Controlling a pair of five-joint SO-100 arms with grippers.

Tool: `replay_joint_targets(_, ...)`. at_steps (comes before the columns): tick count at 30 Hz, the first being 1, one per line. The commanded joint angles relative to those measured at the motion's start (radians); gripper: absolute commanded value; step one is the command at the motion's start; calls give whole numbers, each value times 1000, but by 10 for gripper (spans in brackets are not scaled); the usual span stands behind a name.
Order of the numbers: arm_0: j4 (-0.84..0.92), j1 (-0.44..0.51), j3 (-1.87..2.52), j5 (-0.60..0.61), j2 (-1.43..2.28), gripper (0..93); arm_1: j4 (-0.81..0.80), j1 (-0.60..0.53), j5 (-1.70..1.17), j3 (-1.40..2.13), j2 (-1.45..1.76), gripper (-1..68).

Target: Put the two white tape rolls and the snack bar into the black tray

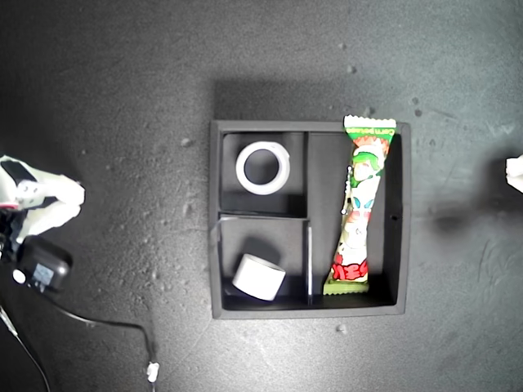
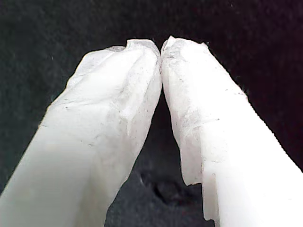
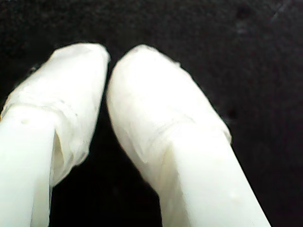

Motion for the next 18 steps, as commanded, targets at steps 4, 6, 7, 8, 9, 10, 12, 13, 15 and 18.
replay_joint_targets(4, 38, -6, 57, -49, 48, 2, 100, 37, 20, 12, 6, 0)
replay_joint_targets(6, 38, -6, 57, -52, 48, 2, 100, 31, 20, 12, 6, 0)
replay_joint_targets(7, 38, -6, 57, -52, 48, 2, 100, 28, 20, 12, 6, 0)
replay_joint_targets(8, 38, -6, 57, -52, 48, 2, 100, 26, 20, 12, 6, 0)
replay_joint_targets(9, 38, -6, 57, -52, 48, 2, 100, 26, 20, 12, 6, 0)
replay_joint_targets(10, 38, -6, 57, -52, 48, 2, 100, 26, 20, 12, 6, 0)
replay_joint_targets(12, 38, -6, 57, -52, 48, 2, 100, 26, 20, 12, 6, 0)
replay_joint_targets(13, 38, -6, 57, -52, 48, 2, 100, 26, 20, 12, 6, 0)
replay_joint_targets(15, 38, -6, 57, -52, 48, 2, 100, 26, 20, 12, 6, 0)
replay_joint_targets(18, 38, -6, 57, -52, 48, 2, 100, 26, 20, 12, 6, 0)
